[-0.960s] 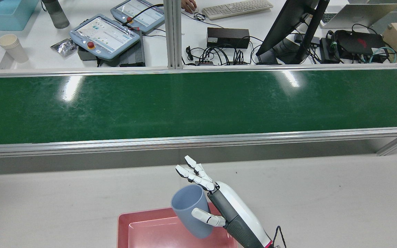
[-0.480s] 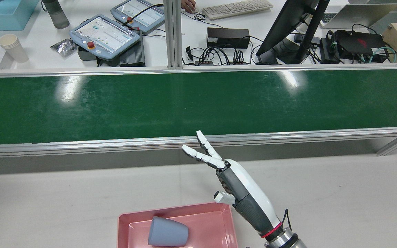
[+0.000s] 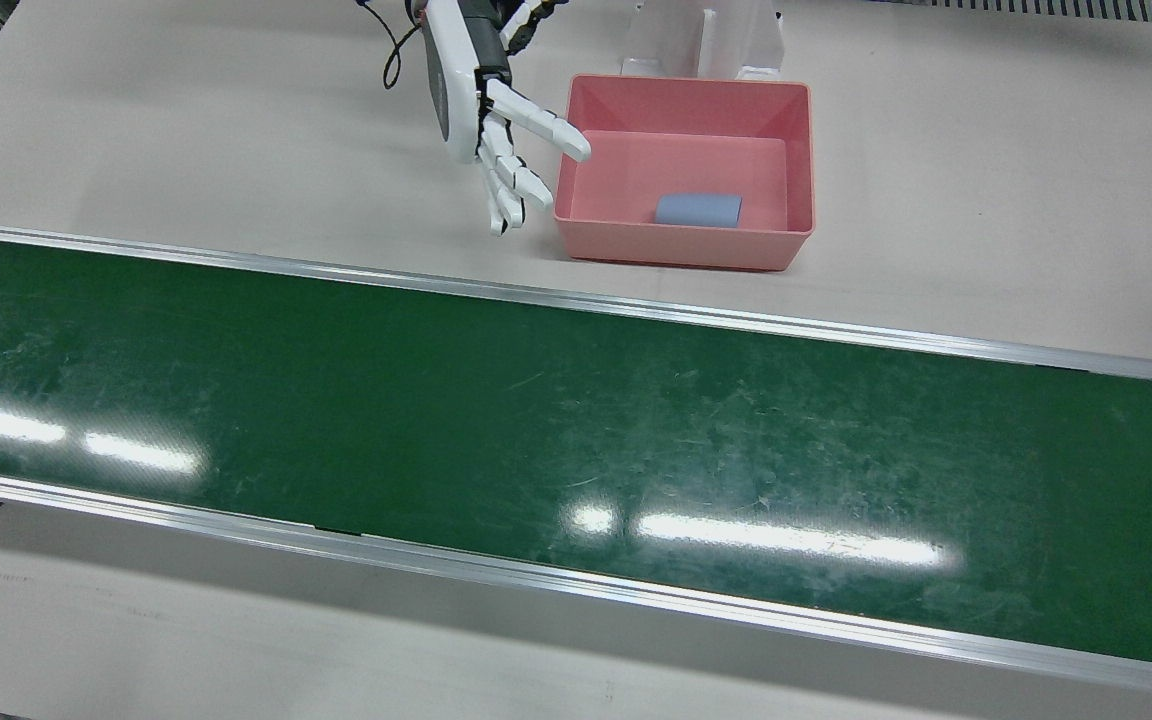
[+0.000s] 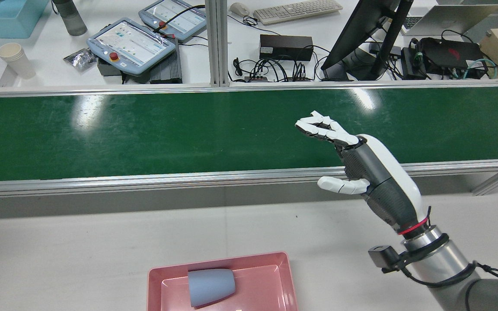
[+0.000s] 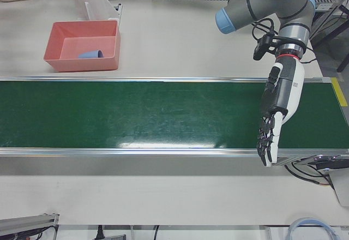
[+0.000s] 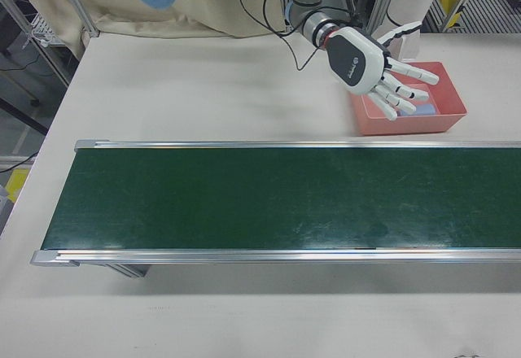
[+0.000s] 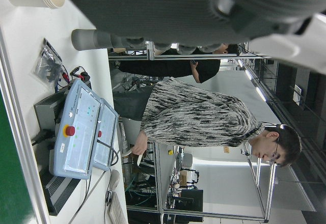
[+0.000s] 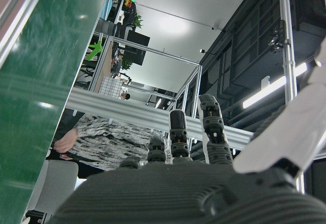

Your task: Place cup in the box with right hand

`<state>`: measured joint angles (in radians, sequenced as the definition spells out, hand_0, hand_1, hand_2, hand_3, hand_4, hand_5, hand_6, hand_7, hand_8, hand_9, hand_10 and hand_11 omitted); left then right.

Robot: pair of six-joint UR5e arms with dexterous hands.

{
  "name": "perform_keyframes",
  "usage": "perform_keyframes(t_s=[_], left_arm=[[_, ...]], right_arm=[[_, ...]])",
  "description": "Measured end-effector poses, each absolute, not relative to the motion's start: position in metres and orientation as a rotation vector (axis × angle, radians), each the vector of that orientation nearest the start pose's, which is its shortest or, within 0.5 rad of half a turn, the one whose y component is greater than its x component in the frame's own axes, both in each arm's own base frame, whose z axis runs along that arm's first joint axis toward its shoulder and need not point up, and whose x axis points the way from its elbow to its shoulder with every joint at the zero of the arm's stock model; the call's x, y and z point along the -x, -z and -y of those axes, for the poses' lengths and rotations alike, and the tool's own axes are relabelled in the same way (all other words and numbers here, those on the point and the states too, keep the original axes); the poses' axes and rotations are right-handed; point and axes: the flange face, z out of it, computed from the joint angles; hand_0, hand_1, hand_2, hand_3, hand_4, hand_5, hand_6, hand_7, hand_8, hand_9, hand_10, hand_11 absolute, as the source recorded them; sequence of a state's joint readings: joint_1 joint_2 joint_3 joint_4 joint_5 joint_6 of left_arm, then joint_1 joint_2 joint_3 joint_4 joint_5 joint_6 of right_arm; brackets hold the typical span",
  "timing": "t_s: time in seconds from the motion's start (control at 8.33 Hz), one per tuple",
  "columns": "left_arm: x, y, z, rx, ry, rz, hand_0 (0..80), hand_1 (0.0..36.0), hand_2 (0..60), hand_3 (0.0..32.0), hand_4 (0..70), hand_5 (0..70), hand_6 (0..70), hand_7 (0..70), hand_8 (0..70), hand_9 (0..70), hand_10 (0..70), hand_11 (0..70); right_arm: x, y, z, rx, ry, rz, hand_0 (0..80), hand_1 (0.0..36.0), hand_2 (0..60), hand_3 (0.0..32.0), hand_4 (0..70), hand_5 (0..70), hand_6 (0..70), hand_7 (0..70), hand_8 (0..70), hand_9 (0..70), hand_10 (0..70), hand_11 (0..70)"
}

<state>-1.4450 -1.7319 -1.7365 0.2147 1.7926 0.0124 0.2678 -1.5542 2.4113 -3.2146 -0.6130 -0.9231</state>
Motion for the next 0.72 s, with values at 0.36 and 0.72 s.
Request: perform_keyframes(t_s=[0.36,0.72], left_arm=[[0.042,-0.544,0.557,0.337,1.905,-2.139,0.0,0.0,0.0,0.0,0.0,0.0,0.0,0.0,0.0,0.0,0.0,0.0],[0.042,-0.545,0.557,0.336,1.907,-2.139,0.0,0.0,0.0,0.0,0.0,0.0,0.0,0.0,0.0,0.0,0.0,0.0]], right_arm=[[0.211,-0.389,0.375,0.037,2.064,-2.759,14.0,2.5,9.2,0.0,1.9,0.8,7.9,35.4,7.2,17.9,1.2,1.9],[0.095,-0.459,0.449,0.116,2.203,-2.631,10.4,1.5,8.4,0.0,0.3,0.8,8.8,40.1,8.9,20.8,1.6,2.4]])
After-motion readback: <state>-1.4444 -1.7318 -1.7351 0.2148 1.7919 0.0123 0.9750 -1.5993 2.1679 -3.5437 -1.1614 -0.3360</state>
